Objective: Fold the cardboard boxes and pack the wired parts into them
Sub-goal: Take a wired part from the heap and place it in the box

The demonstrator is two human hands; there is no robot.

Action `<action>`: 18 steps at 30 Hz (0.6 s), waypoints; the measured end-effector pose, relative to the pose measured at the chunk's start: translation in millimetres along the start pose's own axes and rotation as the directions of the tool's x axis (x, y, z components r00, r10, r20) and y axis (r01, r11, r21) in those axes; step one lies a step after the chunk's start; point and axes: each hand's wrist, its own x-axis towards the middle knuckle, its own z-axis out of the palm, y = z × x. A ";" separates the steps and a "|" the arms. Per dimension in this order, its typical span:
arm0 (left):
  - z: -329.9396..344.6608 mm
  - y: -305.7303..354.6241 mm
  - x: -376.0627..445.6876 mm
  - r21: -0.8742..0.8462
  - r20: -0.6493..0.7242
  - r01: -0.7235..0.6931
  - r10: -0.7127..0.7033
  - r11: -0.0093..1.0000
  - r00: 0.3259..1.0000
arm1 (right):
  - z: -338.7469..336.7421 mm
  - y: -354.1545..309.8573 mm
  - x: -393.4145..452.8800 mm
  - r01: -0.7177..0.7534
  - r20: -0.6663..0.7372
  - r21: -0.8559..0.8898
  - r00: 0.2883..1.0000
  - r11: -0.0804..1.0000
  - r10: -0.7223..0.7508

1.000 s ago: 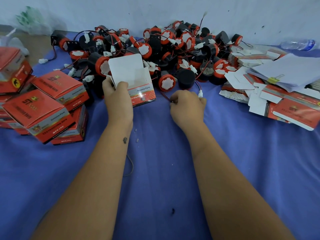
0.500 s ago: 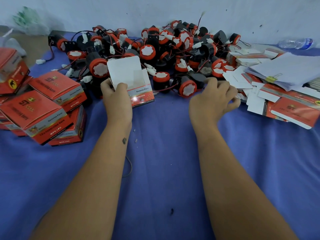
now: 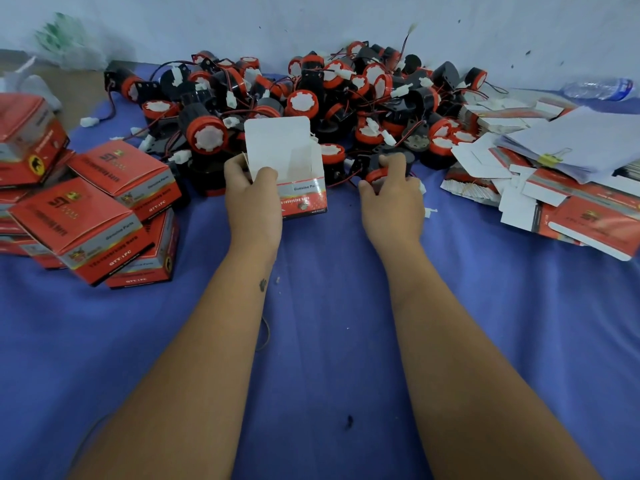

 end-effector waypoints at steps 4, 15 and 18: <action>0.8 0.2 -2.0 0.048 0.049 0.005 -0.007 0.999 0.999 | -2.3 2.4 1.6 -0.066 -0.045 0.112 0.996 0.992 0.071; 2.9 -4.2 0.3 0.119 0.116 -0.036 0.022 0.992 0.993 | -24.4 -12.6 -1.0 0.042 -0.287 0.741 0.922 0.670 0.260; 4.2 -6.7 -0.4 0.195 0.181 -0.086 0.051 0.977 0.982 | -31.9 -27.2 -11.2 0.372 -0.506 0.514 0.859 0.773 -0.077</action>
